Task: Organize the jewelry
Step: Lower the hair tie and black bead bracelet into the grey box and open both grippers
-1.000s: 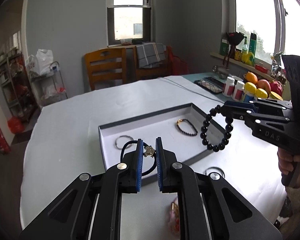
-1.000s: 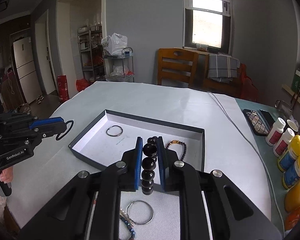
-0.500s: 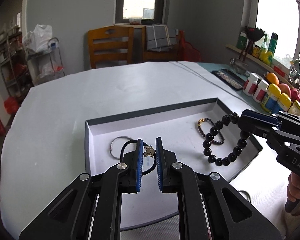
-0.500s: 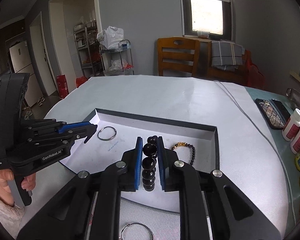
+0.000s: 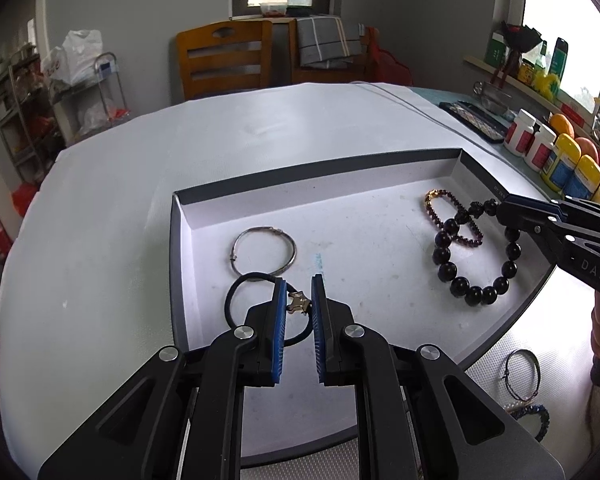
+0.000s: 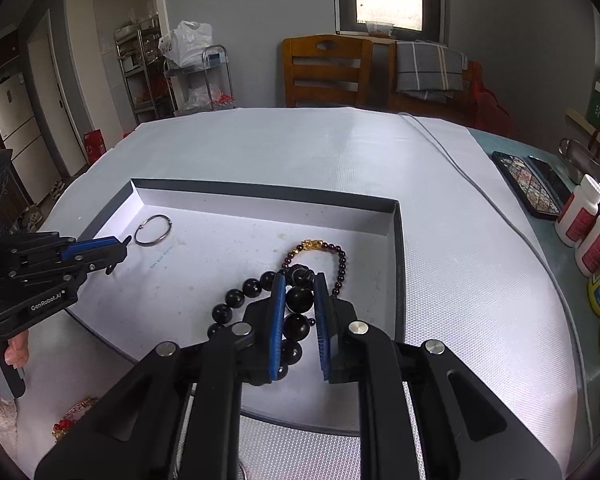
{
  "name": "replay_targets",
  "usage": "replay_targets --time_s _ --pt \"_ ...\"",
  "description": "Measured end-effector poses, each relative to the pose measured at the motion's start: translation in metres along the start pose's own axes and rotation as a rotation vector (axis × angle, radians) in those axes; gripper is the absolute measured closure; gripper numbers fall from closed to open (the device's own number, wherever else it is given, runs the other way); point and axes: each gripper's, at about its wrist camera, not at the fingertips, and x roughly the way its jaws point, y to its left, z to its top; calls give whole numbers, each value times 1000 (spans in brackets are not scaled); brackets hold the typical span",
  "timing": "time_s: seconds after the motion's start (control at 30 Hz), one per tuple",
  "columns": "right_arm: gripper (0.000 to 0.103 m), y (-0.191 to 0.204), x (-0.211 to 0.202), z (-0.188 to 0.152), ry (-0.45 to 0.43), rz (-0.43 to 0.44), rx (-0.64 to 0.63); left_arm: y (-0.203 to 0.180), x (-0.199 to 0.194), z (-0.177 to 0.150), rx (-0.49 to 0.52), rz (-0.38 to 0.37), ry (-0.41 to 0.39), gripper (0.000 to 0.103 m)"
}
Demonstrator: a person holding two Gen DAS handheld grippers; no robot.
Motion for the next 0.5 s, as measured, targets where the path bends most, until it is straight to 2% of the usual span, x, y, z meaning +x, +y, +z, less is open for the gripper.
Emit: replay_targets --time_s 0.5 --pt "89 3 15 -9 57 -20 -35 -7 11 -8 50 -9 64 90"
